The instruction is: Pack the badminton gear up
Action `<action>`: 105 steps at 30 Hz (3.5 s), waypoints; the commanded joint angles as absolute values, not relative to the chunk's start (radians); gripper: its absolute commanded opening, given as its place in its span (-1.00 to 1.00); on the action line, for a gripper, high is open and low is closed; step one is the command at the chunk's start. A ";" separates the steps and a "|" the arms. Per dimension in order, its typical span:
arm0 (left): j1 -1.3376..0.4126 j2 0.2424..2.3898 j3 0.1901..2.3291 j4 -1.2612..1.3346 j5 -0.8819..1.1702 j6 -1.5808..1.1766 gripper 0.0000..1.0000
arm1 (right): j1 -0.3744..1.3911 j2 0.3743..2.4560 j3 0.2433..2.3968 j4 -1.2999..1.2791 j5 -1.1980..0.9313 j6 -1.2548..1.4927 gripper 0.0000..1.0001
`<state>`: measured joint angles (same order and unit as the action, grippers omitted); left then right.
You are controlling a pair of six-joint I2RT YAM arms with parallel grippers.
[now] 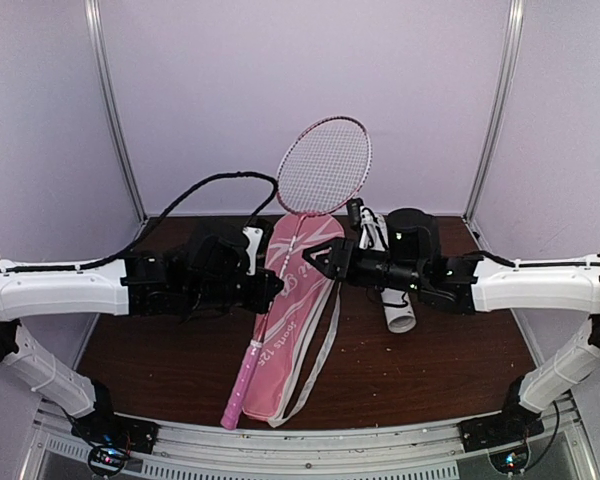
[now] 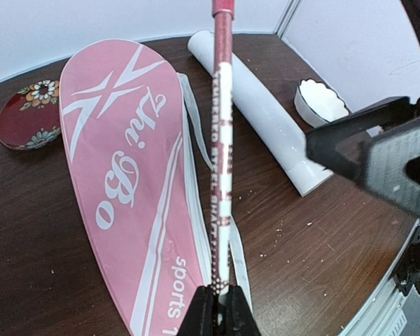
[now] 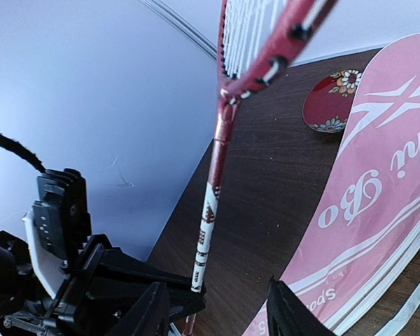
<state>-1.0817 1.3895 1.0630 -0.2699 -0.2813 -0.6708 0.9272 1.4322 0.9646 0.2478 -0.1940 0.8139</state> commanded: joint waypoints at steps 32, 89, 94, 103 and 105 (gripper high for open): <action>-1.110 1.348 0.986 0.076 -0.062 -0.665 -0.70 | 0.939 1.576 0.782 1.004 -0.292 0.989 -1.00; -1.104 1.405 0.845 0.305 0.167 -0.684 -1.00 | 0.919 1.331 1.016 0.147 -0.102 0.708 -0.12; -1.104 1.425 0.841 0.372 0.215 -0.707 -1.00 | 0.922 1.365 1.021 0.182 -0.134 0.724 -0.37; -1.104 1.428 0.850 0.433 0.247 -0.721 -1.00 | 0.923 1.383 0.978 0.292 -0.169 0.747 -0.47; -1.104 1.437 0.854 0.457 0.268 -0.726 -1.00 | 0.923 1.394 0.974 0.331 -0.193 0.754 -0.46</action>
<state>-1.1015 1.4273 0.8009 0.2970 0.2211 -0.7387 0.9188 1.3697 0.9936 0.2546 -0.1524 0.7406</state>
